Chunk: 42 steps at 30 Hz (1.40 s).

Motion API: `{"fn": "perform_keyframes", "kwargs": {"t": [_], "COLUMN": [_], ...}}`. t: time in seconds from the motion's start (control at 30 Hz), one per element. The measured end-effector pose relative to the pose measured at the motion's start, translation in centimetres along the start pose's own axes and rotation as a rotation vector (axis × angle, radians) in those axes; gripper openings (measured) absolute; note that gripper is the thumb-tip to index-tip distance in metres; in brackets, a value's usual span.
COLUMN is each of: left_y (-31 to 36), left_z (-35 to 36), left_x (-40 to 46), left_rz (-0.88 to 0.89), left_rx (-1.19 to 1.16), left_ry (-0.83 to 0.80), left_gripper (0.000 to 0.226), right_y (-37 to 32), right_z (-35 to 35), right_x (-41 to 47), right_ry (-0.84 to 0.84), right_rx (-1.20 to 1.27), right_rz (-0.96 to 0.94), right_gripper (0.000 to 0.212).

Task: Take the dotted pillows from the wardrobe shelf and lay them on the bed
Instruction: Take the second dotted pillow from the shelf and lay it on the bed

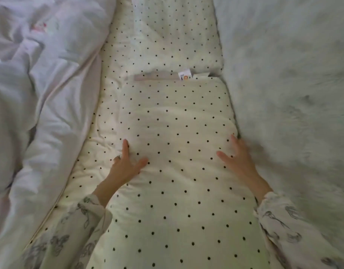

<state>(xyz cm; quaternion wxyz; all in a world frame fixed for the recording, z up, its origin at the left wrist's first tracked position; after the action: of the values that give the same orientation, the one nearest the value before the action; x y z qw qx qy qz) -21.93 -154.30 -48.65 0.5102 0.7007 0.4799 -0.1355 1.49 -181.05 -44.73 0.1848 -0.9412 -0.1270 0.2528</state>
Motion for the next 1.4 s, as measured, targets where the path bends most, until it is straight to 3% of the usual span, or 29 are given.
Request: {"fn": "perform_keyframes", "kwargs": {"t": [0.07, 0.17, 0.37, 0.53, 0.8, 1.0, 1.17, 1.4], "left_y": [-0.7, -0.9, 0.7, 2.2, 5.7, 3.7, 2.2, 0.1], "left_z": [0.5, 0.1, -0.7, -1.3, -3.6, -3.2, -1.0, 0.2], "left_x": [1.4, 2.6, 4.6, 2.9, 1.8, 2.8, 5.5, 3.6], "left_rz": [-0.022, 0.023, 0.019, 0.094, 0.325, 0.286, -0.009, 0.03], "left_rx": [0.037, -0.019, -0.481, -0.391, -0.439, -0.492, -0.139, -0.099], "left_ry": [0.014, 0.086, 0.052, 0.279, 0.43, 0.445, 0.248, 0.237], "left_gripper": [0.106, 0.107, 0.118, 0.111, 0.082, 0.082, 0.091, 0.091], "right_y": [1.3, 1.8, 1.5, -0.4, -3.5, -2.7, -0.6, 0.3], "right_z": [2.3, 2.2, 2.1, 0.4, -2.9, -2.0, 0.5, 1.7], "right_x": [0.3, 1.3, 4.8, 3.6, 2.9, 3.3, 4.6, 0.8], "right_ry": [-0.01, 0.096, -0.023, 0.116, 0.177, 0.21, 0.074, 0.119], "right_rx": [-0.079, -0.003, 0.166, 0.168, 0.183, 0.204, 0.072, -0.051], "right_rz": [0.019, 0.023, 0.202, 0.155, 0.058, 0.054, 0.125, 0.099], "right_gripper": [0.08, 0.081, 0.111, 0.106, 0.094, 0.093, 0.09, 0.076]}}
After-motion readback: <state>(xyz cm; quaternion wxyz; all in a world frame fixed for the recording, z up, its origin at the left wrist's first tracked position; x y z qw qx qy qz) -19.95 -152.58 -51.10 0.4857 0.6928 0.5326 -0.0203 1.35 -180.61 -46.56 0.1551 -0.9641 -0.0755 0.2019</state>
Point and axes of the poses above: each hand's wrist, its own x-axis towards the middle knuckle, its own z-axis out of the palm, y = z × x, the point moved 7 cm from there along x, towards the middle knuckle, and after that the axes turned 6 degrees about -x, right-handed, at the moved point
